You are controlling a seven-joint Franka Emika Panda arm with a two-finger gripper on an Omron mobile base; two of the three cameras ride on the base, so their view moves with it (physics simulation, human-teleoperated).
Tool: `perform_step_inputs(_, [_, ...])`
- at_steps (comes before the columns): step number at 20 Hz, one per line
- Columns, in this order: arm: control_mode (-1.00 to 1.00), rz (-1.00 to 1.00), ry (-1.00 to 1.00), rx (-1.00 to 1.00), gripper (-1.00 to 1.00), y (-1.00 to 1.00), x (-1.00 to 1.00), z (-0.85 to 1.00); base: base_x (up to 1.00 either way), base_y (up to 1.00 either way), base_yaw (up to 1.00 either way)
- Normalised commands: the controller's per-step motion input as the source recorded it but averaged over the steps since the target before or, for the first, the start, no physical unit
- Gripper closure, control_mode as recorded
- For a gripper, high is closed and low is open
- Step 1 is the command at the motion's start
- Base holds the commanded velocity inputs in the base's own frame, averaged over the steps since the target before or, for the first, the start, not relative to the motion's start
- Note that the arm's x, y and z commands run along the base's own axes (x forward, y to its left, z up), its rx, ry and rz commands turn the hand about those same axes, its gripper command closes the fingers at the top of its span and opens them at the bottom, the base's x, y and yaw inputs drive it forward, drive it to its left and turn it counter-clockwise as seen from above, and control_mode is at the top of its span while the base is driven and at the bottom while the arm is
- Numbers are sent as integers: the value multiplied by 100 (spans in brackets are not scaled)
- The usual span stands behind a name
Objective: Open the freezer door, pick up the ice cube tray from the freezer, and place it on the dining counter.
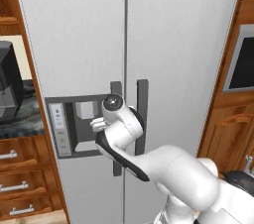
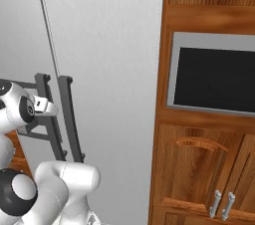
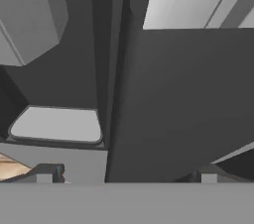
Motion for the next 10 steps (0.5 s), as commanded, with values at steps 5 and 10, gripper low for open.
perform_step_inputs(5, [-100, 0, -2, 0, -100, 0, 52, -35, 0, 0, 0])
perform_step_inputs(10, [-100, 1, -4, 0, 100, 0, 48, -38, 0, 0, 0])
